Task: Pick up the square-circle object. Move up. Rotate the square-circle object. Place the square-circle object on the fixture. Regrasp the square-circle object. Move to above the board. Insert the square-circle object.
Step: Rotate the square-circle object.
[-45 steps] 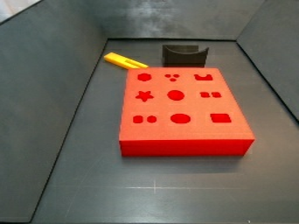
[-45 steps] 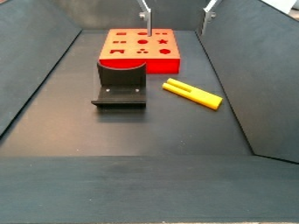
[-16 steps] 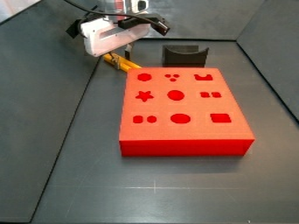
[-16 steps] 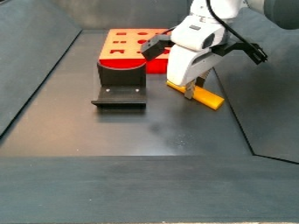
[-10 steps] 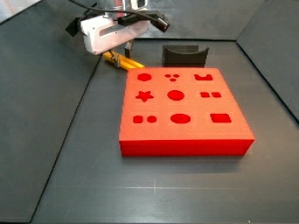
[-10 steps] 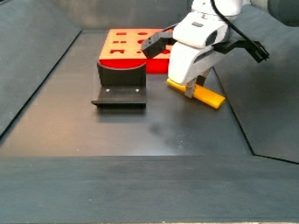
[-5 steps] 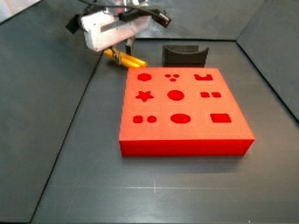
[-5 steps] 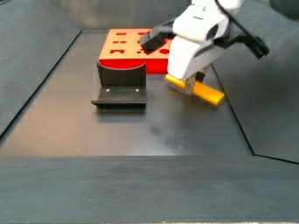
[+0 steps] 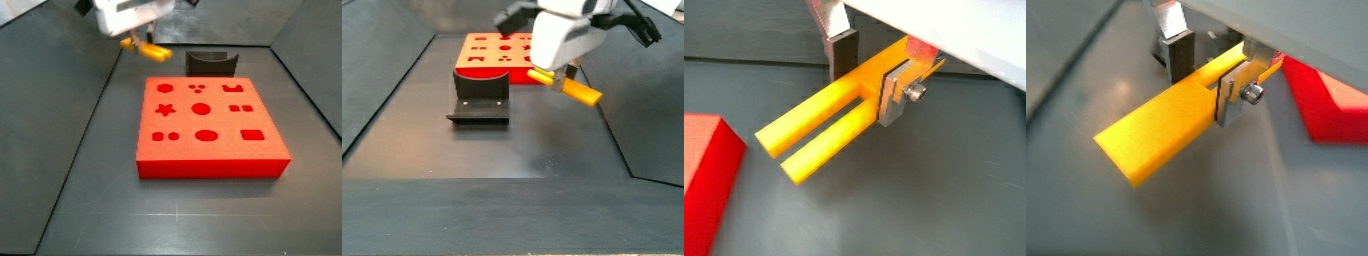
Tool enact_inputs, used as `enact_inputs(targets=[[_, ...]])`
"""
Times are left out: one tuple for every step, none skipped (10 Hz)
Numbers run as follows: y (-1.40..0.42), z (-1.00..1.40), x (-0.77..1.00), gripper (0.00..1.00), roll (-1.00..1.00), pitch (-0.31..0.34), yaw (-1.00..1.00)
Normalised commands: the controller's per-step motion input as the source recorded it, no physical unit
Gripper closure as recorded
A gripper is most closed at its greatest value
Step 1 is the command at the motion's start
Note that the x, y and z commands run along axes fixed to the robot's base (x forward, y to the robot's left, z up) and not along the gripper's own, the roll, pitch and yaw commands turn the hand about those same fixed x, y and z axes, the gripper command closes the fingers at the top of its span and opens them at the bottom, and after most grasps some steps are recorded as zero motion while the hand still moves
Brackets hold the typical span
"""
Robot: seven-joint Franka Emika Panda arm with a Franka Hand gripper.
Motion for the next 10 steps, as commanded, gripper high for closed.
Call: enact_inputs(targets=[[0.71, 0.6, 0.35, 1.0, -0.01, 0.059, -0.01], [0.38, 0.36, 0.14, 1.0, -0.04, 0.074, -0.02], [0.24, 0.26, 0.09, 1.0, -0.04, 0.065, -0.02], [0.0, 0.0, 0.0, 1.0, 0.0, 0.0, -1.0], [0.0, -0.04, 0.0, 1.0, 0.0, 0.0, -1.0], [0.0, -0.03, 0.0, 1.0, 0.0, -0.001, -1.0], [0.0, -0.03, 0.01, 1.0, 0.0, -0.001, -1.0], [0.01, -0.02, 0.01, 1.0, 0.0, -0.001, -1.0], [0.01, -0.02, 0.01, 1.0, 0.0, -0.001, -1.0], [0.01, -0.02, 0.01, 1.0, 0.0, -0.001, -1.0]])
